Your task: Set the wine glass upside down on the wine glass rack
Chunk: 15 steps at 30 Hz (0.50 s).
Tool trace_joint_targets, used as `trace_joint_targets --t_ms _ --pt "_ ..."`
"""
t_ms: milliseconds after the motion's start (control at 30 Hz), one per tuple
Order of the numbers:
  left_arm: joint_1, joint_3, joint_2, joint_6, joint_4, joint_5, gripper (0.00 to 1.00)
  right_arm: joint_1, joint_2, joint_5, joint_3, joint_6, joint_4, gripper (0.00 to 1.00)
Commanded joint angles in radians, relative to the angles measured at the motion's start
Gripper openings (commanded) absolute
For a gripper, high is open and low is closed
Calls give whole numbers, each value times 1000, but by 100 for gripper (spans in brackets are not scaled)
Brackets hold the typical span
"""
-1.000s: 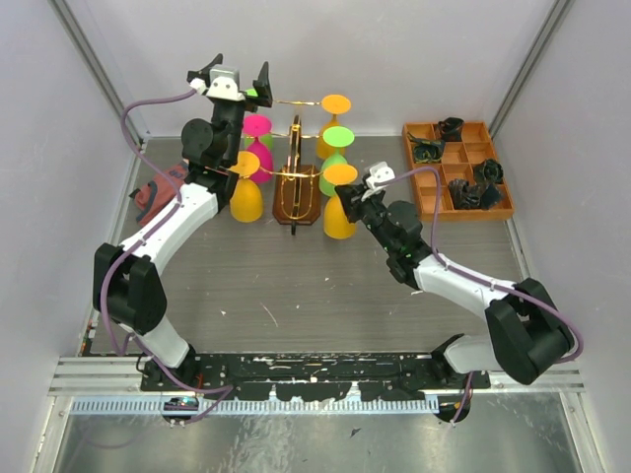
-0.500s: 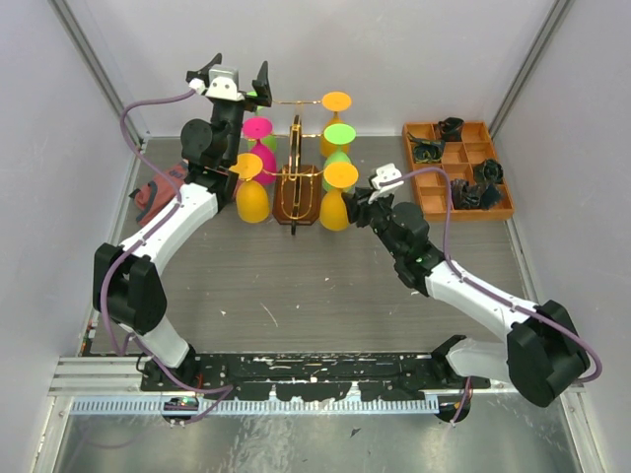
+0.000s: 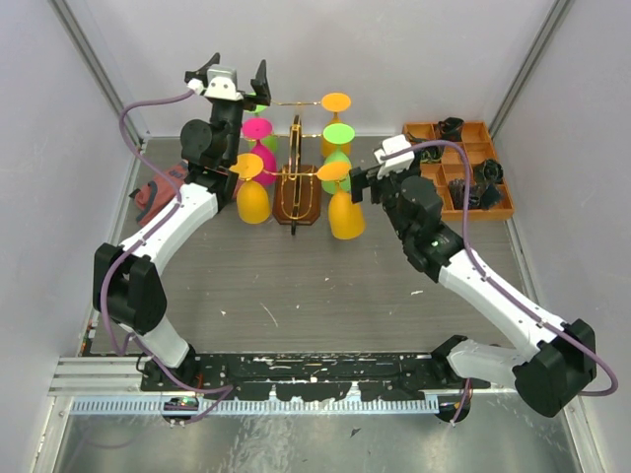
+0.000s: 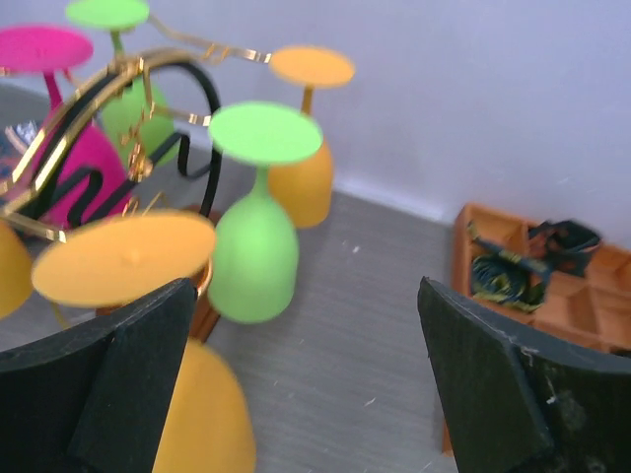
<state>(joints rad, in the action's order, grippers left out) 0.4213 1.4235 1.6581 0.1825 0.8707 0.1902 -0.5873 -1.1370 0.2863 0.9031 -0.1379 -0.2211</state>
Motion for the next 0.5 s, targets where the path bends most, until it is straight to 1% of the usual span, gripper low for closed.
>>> trace_joint_targets --t_ms 0,167,300,400,467 --pt "-6 12 -3 6 52 31 98 0 39 91 151 -124 71 100" --pt "-6 -13 -18 5 66 45 98 14 36 94 251 -171 82 100" --pt "-6 -48 -42 -4 80 61 98 25 6 169 327 -187 67 100" --pt "-6 -74 -61 -9 84 73 98 64 -40 207 396 -135 39 100" --pt "-6 -92 -73 -14 84 79 98 104 -109 229 479 -75 64 100"
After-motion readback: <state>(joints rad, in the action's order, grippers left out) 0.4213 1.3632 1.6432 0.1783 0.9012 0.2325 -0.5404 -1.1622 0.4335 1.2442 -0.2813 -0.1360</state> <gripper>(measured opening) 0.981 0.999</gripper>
